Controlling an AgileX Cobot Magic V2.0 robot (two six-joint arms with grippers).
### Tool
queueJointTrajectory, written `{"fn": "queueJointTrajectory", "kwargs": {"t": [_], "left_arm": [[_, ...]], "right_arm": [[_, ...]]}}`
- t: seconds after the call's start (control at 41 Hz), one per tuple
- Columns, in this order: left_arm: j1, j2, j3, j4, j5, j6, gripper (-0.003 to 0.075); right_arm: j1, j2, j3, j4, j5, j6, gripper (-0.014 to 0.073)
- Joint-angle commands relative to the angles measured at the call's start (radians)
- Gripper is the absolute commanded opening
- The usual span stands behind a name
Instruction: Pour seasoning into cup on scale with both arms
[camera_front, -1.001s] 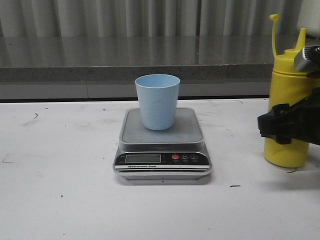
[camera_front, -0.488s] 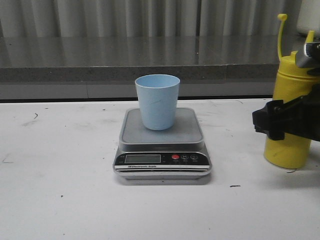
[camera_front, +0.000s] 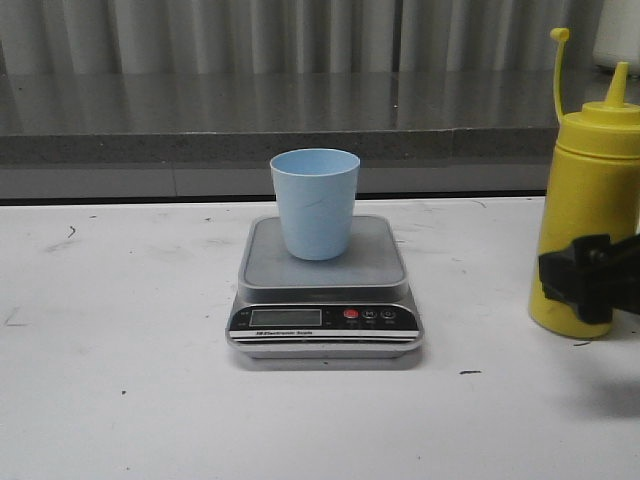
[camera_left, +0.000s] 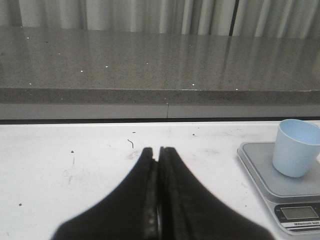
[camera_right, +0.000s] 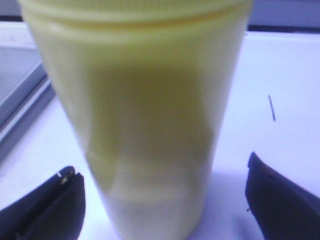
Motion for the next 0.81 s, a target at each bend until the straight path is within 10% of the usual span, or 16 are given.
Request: {"fn": "queueJointTrajectory", "kwargs": {"t": [0.0,0.366,0.635,0.781], "left_arm": [[0.0,0.009,-0.025,-0.01,-0.08,-0.006,-0.002],[0.0,0.009,-0.025,-0.01,-0.08,-0.006,-0.002],[0.0,0.009,-0.025,-0.01,-0.08,-0.006,-0.002],[0.0,0.009,-0.025,-0.01,-0.08,-0.006,-0.002]], "right_arm": [[-0.006,-0.041,0.036,0.002,-0.153,0.001,0.0664],[-0.006,-0.301,0.135,0.017,-0.141,0.051,0.0647],[-0.006,-0.618,0.135,0.029,0.152,0.05,0.0256],[-0.006,-0.78,0.106,0.029,0.409,0.05,0.0243]]}}
